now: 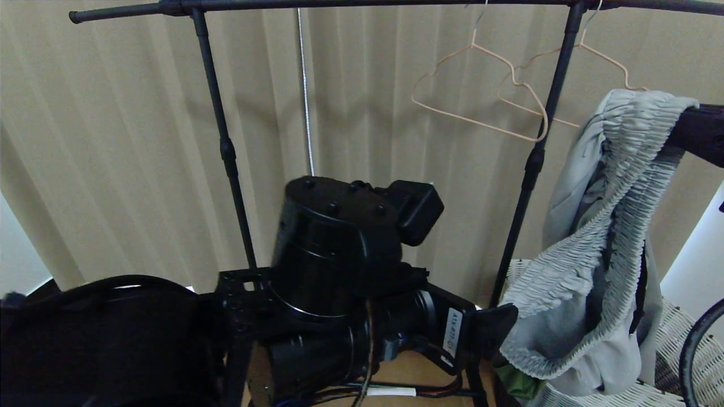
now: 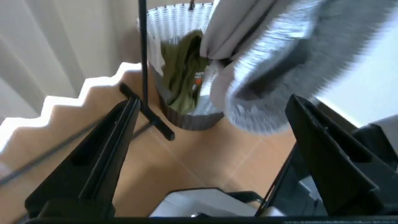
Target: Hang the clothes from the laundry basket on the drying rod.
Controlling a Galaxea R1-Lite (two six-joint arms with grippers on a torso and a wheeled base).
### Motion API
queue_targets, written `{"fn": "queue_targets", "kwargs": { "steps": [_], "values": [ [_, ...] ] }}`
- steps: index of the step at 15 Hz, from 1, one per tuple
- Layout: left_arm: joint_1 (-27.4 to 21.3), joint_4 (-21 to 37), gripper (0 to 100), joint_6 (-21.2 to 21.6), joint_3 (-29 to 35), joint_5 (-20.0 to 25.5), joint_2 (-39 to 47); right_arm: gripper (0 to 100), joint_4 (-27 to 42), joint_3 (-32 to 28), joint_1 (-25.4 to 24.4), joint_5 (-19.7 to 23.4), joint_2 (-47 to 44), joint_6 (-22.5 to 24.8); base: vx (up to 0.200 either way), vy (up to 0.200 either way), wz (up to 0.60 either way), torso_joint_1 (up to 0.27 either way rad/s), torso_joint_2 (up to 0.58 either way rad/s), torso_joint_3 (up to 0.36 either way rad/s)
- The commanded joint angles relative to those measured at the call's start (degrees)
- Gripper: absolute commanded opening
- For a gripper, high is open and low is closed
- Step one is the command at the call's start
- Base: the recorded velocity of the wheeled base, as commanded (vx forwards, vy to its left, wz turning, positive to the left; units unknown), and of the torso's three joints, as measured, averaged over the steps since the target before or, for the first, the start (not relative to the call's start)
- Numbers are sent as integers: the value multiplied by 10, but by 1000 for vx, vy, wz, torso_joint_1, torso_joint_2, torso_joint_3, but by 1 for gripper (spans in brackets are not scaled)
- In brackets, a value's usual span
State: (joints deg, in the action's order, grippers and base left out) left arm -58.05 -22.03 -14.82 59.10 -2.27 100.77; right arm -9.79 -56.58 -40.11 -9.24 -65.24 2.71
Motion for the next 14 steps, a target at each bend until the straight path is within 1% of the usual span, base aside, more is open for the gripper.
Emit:
{"fn": "queue_targets", "kwargs": {
  "steps": [1, 3, 4, 5, 9, 12, 13, 14],
  "values": [
    [-5, -6, 100, -10, 11, -4, 60, 0, -1, -1, -12, 0, 15, 0, 0, 0, 0, 0, 0, 0],
    [-5, -54, 100, -33, 15, -5, 87, 0, 2, 2, -15, 12, 28, 0, 0, 0, 0, 0, 0, 0],
    [-5, -66, 100, -34, 14, -5, 94, 0, 2, 2, -15, 21, 32, 0, 0, 0, 0, 0, 0, 0],
    [-7, -72, 100, -34, 16, -5, 105, 0, 4, 2, -15, 30, 36, 0, 0, 0, 0, 0, 0, 0],
    [-14, -69, 100, -35, 15, -5, 108, 0, 5, -2, -15, 31, 36, 0, 0, 0, 0, 0, 0, 0],
    [-13, -69, 100, -32, -3, -20, 106, 0, 5, -4, -15, 30, 36, 1, 0, 0, 0, 0, 0, 0],
    [-11, -69, 0, -31, -12, -20, 105, 0, 6, -4, -15, 30, 35, 1, 0, 0, 0, 0, 0, 0],
    [-10, -69, 0, -31, -14, -20, 104, 0, 6, -4, -15, 30, 35, 1, 0, 0, 0, 0, 0, 0]
  ]
}}
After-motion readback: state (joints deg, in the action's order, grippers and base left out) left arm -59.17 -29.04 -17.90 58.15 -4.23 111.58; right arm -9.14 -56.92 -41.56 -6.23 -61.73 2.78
